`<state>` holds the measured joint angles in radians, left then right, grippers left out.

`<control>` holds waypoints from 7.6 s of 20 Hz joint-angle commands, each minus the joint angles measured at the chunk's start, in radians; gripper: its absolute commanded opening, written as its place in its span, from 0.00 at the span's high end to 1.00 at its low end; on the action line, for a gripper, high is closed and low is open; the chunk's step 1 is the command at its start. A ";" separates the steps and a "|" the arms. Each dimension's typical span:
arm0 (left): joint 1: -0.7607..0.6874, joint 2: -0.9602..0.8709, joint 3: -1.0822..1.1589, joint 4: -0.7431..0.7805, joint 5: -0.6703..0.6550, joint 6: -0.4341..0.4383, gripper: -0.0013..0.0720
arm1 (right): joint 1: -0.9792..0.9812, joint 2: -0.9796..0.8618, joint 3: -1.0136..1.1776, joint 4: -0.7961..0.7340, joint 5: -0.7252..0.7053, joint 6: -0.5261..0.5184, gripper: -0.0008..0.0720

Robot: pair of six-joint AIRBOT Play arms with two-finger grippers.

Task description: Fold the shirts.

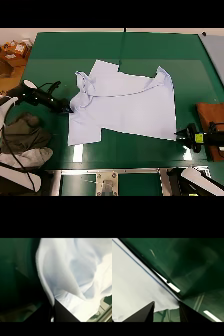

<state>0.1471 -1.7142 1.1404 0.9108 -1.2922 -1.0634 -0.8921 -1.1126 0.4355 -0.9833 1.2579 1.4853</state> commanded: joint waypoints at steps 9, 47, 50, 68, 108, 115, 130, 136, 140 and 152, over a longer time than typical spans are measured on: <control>0.006 0.000 0.003 0.025 -0.050 -0.010 0.94 | 0.002 -0.015 -0.124 0.260 -0.259 -0.188 0.51; -0.053 0.158 -0.063 -0.028 -0.010 -0.048 0.94 | 0.254 0.038 -0.141 0.309 -0.275 -0.211 0.86; -0.053 0.241 -0.063 -0.026 -0.001 -0.063 0.94 | 0.254 0.048 -0.052 0.258 -0.190 -0.198 0.97; -0.053 1.087 0.769 -0.019 0.184 -0.223 0.94 | 0.254 0.320 1.576 0.211 0.022 0.113 0.97; -0.053 0.101 0.211 -0.493 0.536 0.104 0.94 | 0.487 -0.784 1.236 0.368 -0.233 -0.184 0.97; -0.054 0.099 0.137 -0.179 0.253 -0.142 0.94 | 0.410 -0.784 1.196 0.143 0.074 -0.145 0.97; -0.114 0.100 0.084 -0.139 0.102 -0.166 0.94 | 0.384 -0.784 1.172 0.046 0.293 0.005 0.71; -0.003 0.111 0.129 -0.123 -0.163 -0.224 0.32 | 0.279 -0.744 1.162 -0.058 0.497 0.084 0.97; 0.021 0.229 0.103 -0.003 -0.269 -0.243 0.94 | 0.259 -0.521 0.958 -0.068 0.367 0.047 0.97; -0.313 0.847 -0.722 0.027 0.202 -0.503 0.30 | 0.227 0.156 0.054 -0.097 0.074 0.082 0.23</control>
<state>-0.0330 -0.9237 0.5667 0.9424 -1.2495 -1.4620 -0.6624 -1.0138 0.6170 -1.1004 1.3949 1.5448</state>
